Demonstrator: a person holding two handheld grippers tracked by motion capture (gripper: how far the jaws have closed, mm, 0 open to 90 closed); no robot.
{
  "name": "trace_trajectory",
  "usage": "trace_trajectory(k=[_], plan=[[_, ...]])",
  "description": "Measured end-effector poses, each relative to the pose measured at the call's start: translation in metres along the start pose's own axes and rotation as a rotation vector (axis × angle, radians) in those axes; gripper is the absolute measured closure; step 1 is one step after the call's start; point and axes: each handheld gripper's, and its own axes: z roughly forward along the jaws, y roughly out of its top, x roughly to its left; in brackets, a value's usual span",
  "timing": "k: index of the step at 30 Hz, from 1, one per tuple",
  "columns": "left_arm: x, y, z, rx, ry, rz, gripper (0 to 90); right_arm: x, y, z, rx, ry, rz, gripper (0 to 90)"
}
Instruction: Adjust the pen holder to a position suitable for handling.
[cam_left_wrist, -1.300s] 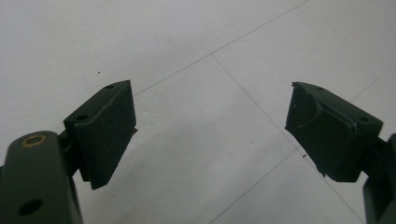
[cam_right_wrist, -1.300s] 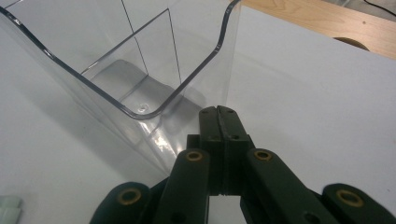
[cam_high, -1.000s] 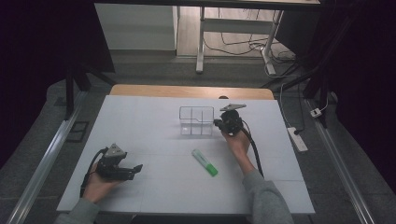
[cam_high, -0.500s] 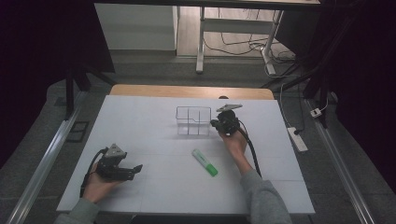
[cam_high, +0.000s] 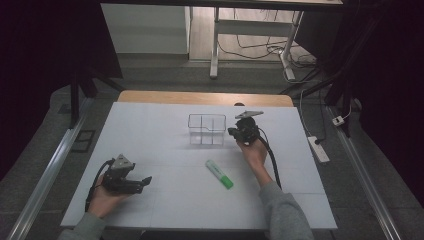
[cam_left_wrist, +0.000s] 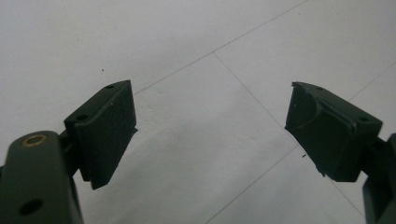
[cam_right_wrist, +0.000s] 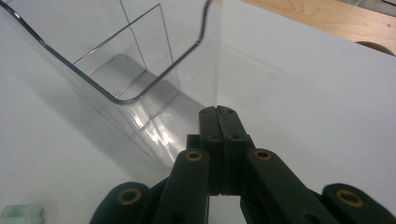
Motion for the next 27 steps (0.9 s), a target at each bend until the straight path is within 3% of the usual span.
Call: trace_trajectory(k=[17, 27], plan=[[0.0, -0.001, 0.0, 0.001, -0.005, -0.003, 15.9, -0.017, -0.018, -0.044, 0.006, -0.01, -0.007, 86.9], [0.002, 0.0, 0.001, -0.002, -0.017, 0.001, 15.9, -0.011, -0.03, -0.067, 0.008, -0.021, -0.018, 62.0]])
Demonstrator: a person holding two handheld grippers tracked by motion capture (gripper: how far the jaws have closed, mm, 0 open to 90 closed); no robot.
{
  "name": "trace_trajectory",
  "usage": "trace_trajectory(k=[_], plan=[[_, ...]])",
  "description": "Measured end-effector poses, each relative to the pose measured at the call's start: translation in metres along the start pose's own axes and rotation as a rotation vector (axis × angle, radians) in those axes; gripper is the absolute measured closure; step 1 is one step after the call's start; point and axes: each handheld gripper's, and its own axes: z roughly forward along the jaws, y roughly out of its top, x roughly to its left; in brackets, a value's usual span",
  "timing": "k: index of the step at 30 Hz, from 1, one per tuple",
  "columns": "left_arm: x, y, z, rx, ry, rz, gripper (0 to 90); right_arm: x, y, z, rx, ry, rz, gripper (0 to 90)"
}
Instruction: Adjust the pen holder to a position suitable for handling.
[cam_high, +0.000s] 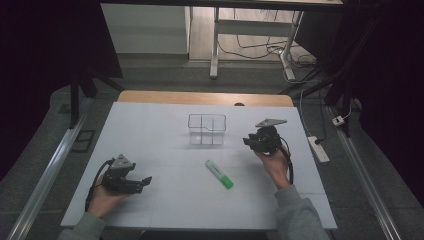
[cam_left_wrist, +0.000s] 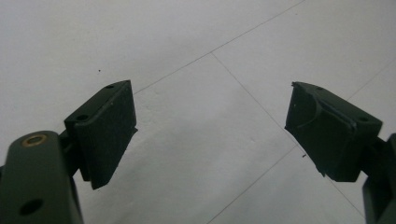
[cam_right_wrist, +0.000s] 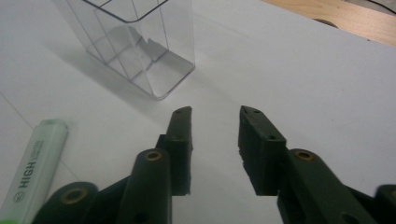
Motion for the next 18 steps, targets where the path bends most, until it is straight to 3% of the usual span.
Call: trace_trajectory(k=[6, 18], plan=[[0.002, 0.0, -0.001, -0.004, -0.004, -0.003, 15.9, 0.01, -0.007, -0.007, 0.026, 0.014, -0.024, 48.6], [0.0, 0.002, 0.0, -0.011, 0.006, 0.011, 16.2, 0.019, -0.027, -0.032, 0.017, 0.032, -0.035, 38.8]])
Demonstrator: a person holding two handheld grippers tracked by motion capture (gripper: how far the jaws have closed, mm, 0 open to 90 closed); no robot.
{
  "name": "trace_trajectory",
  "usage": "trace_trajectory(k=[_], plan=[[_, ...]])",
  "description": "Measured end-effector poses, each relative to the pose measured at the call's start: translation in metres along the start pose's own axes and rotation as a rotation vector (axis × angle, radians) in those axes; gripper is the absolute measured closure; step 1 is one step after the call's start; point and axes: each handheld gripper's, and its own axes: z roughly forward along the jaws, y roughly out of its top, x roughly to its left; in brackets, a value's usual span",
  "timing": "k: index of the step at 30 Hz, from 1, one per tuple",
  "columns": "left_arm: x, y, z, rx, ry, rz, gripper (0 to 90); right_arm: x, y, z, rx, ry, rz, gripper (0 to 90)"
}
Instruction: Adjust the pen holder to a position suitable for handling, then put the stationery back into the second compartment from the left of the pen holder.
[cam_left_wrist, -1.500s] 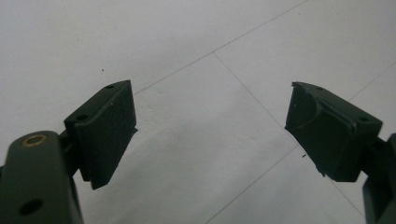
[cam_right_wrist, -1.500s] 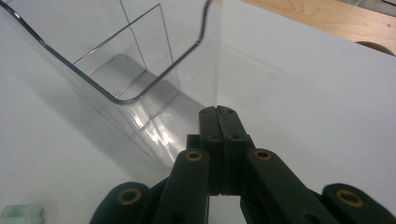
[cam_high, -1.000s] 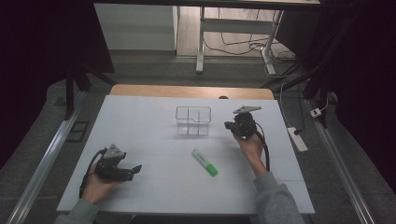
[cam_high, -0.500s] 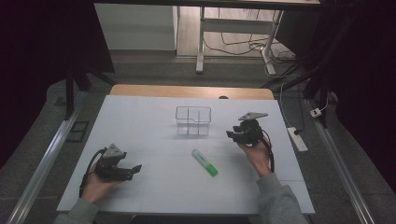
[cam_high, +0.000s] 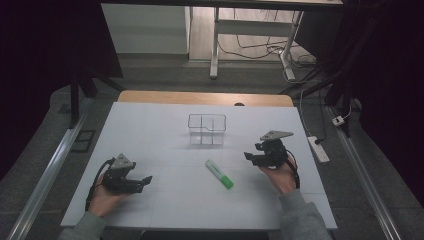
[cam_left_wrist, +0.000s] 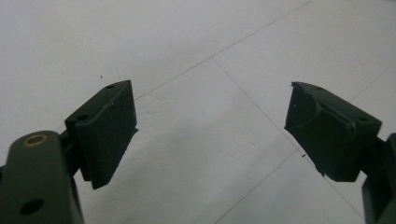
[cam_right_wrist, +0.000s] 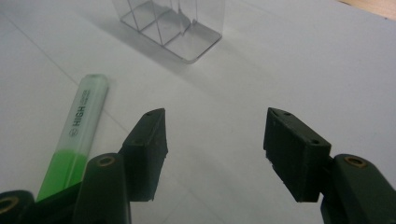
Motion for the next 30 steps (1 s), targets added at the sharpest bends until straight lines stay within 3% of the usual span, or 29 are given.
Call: trace_trajectory(k=[22, 30], plan=[[-0.001, 0.001, 0.001, 0.005, 0.006, 0.014, 16.2, 0.021, -0.003, -0.011, 0.008, 0.06, -0.049, 36.2], [-0.001, 0.001, 0.002, 0.005, 0.003, 0.014, 16.2, 0.032, 0.0, -0.008, 0.048, 0.086, -0.076, 36.3]])
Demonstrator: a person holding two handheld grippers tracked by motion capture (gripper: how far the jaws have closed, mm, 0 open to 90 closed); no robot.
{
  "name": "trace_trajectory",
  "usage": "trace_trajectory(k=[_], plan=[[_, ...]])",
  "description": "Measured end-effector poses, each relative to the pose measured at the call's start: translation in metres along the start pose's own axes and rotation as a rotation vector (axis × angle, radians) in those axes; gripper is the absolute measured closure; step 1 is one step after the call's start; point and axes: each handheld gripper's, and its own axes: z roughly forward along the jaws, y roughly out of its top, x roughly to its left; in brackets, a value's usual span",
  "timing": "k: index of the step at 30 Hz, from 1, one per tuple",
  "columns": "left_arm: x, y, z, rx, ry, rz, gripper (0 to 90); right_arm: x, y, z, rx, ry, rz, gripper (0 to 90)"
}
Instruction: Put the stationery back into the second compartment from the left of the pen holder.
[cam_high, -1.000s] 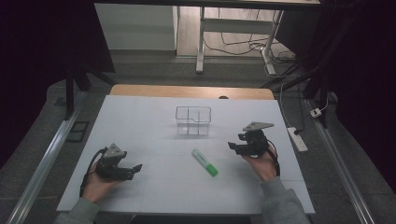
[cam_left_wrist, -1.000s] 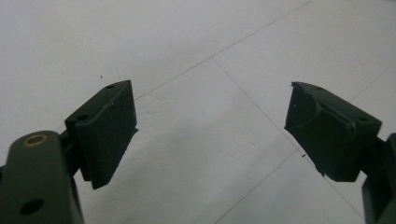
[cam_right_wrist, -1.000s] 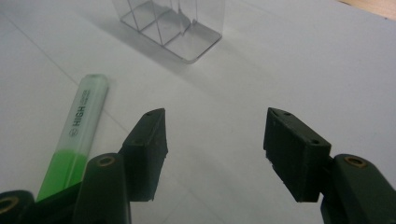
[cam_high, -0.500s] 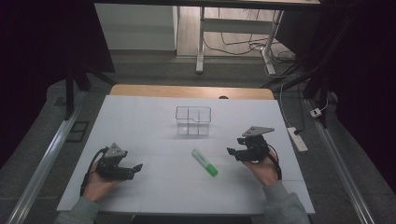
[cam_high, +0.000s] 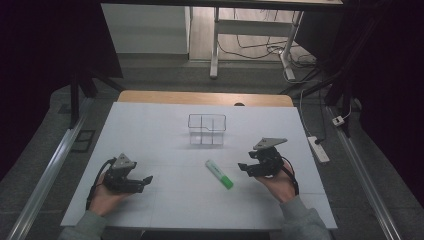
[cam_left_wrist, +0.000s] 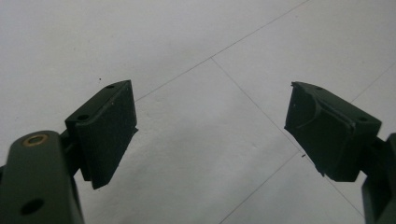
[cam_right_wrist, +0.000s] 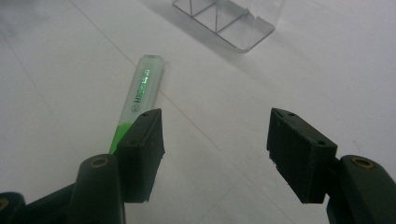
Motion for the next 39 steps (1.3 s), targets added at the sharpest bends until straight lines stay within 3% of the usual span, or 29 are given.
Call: trace_trajectory(k=[19, 29, 39], plan=[[0.0, -0.001, -0.002, -0.008, 0.0, 0.001, 16.1, 0.019, 0.014, 0.013, 0.083, 0.062, -0.041, 36.2], [-0.002, 0.0, -0.002, -0.01, 0.0, 0.009, 16.2, 0.031, 0.019, 0.025, 0.133, 0.099, -0.073, 35.8], [-0.003, 0.0, -0.002, -0.012, -0.002, 0.012, 16.2, 0.046, 0.019, 0.046, 0.215, 0.106, -0.108, 34.8]])
